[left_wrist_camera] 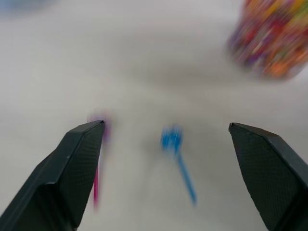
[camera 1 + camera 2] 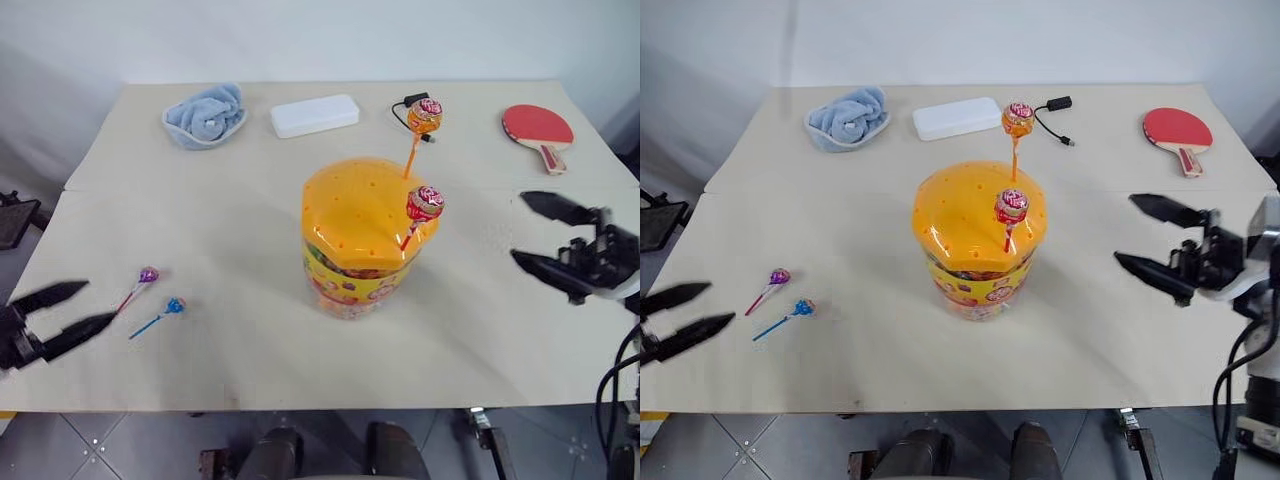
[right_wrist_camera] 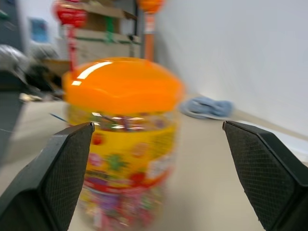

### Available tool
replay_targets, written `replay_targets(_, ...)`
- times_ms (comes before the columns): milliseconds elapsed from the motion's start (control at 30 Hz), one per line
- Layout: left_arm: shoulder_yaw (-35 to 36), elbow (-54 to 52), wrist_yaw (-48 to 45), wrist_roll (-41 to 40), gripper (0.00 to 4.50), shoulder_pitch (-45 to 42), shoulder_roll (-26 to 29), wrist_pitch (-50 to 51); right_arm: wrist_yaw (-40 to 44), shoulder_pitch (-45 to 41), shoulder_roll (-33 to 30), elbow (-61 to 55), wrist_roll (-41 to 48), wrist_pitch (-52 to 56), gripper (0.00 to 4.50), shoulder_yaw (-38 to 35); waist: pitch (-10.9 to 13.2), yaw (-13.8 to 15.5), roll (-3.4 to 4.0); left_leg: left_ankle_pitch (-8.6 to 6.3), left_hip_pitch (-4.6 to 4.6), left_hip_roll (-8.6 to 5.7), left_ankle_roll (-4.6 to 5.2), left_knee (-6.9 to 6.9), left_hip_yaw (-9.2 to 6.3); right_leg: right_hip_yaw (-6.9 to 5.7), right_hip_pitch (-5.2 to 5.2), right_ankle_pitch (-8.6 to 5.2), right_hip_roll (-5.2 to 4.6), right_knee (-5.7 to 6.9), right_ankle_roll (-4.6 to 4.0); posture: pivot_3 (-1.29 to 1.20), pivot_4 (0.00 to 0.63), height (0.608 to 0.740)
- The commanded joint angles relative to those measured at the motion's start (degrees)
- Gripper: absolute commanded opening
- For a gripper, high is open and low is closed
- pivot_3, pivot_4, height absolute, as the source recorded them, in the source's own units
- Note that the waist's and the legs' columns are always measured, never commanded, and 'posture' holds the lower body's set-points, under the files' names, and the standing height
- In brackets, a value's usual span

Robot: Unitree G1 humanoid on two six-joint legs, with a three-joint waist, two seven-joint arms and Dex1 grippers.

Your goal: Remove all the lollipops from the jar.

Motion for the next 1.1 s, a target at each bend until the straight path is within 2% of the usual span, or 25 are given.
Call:
replay_targets(33,-5.32,-5.43,0.27,-6.30,4.42,-8.95,0.40,1.66,-1.60,1.53,-2.06,-0.08,-0.66,-1.44,4.50,-4.48,0.00,0.06,0.06,0.00,0.00,0.00,0.00,-0.02,0.01,0.00,0.00,0.00,0.00,0.01,0.00,0.00,0.150,0.740)
replay_targets(100,-9.70,-7.01,0.63,-7.32,4.42,-14.95,-0.80,1.08,-2.49,3.93,-2.05,-3.32,0.34,0.45,4.50,-5.22,-0.01,0.22,0.07,0.00,0.00,0.01,0.00,-0.01,-0.04,-0.03,-0.02,0.00,0.00,0.08,0.00,0.00,0.150,0.740)
replay_targets(200,-16.98,-7.56,-0.43,-6.52,4.42,-21.15,-3.54,-0.10,-9.22,7.05,-1.56,-15.28,3.05,7.26,4.50,-2.99,-0.05,-0.62,0.18,-0.01,0.00,0.02,-0.02,-0.03,0.09,-0.05,-0.07,0.01,0.02,0.11,0.01,0.00,0.150,0.740)
replay_targets(367,-22.34,-4.43,-2.66,-5.43,4.42,-24.53,-4.71,-0.40,-21.84,4.61,0.78,-31.38,8.60,15.39,4.50,2.67,-0.07,-2.57,0.23,-0.05,0.11,0.13,-0.08,-0.14,0.20,-0.12,-0.26,0.01,0.12,0.15,0.03,0.00,0.150,0.740)
replay_targets(633,-24.70,-4.87,-2.22,-5.99,4.42,-26.77,-6.19,-0.22,-30.91,-2.51,5.39,-37.36,4.68,19.69,4.50,16.14,-0.06,-1.92,0.21,-0.10,-0.07,-0.02,-0.06,-0.02,0.07,-0.04,-0.51,0.02,0.07,0.22,0.04,0.00,0.150,0.740)
replay_targets(800,-25.64,-6.52,-2.06,-6.54,4.42,-27.20,-7.32,0.14,-30.56,-6.14,7.53,-38.53,5.00,19.77,4.50,19.57,-0.07,-2.03,0.21,-0.10,-0.08,-0.02,-0.06,-0.01,0.02,-0.06,-0.52,0.03,0.07,0.25,0.05,0.00,0.150,0.740)
replay_targets(1100,-24.55,-7.73,-0.37,-8.81,4.50,-26.97,-9.50,0.70,-25.70,-6.38,7.96,-37.07,5.40,17.21,1.56,18.48,-0.07,-2.18,0.20,-0.10,-0.08,0.00,-0.06,-0.04,0.06,-0.06,-0.59,0.03,0.08,0.29,0.05,0.00,0.150,0.740)
